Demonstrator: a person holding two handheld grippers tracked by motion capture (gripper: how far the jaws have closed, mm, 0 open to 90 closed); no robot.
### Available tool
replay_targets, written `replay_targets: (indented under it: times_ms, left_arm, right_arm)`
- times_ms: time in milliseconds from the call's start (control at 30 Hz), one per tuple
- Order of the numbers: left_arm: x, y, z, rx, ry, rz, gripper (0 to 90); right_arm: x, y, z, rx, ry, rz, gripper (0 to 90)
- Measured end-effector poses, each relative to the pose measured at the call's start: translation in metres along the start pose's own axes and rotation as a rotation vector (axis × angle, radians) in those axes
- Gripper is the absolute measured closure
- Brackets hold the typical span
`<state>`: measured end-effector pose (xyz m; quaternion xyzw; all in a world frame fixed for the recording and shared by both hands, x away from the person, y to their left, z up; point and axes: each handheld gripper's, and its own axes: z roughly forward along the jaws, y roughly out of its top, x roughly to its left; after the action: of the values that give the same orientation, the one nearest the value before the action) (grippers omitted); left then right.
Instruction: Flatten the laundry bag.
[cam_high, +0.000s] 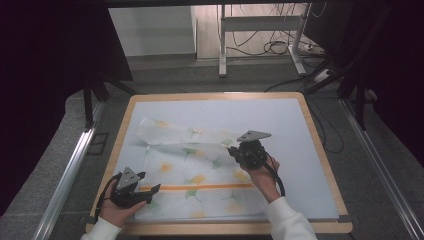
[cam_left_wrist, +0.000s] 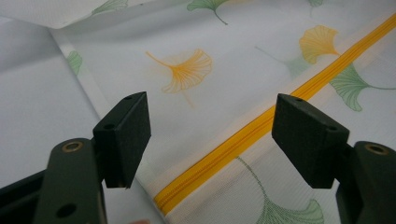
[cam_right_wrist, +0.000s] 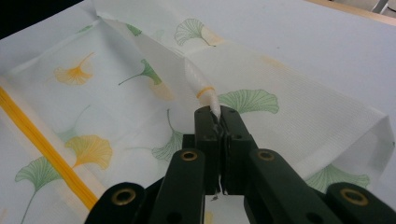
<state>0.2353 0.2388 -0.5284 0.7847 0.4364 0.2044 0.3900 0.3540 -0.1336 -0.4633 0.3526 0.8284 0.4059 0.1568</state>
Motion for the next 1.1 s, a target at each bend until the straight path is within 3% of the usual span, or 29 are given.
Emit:
replay_targets:
  times_ms: [167, 333, 1100]
  left_arm:
    - [0.000, 0.000, 0.000, 0.000, -0.002, 0.002, 28.0]
    - [0.001, 0.001, 0.000, -0.002, -0.009, 0.006, 28.0]
    - [0.000, 0.001, 0.000, -0.006, -0.014, 0.023, 27.9]
  right_arm:
    - [-0.006, 0.001, 0.001, -0.004, -0.001, 0.019, 86.6]
    - [-0.017, 0.007, 0.004, -0.011, 0.015, 0.077, 86.6]
    - [-0.046, 0.035, 0.010, 0.005, -0.068, 0.084, 86.7]
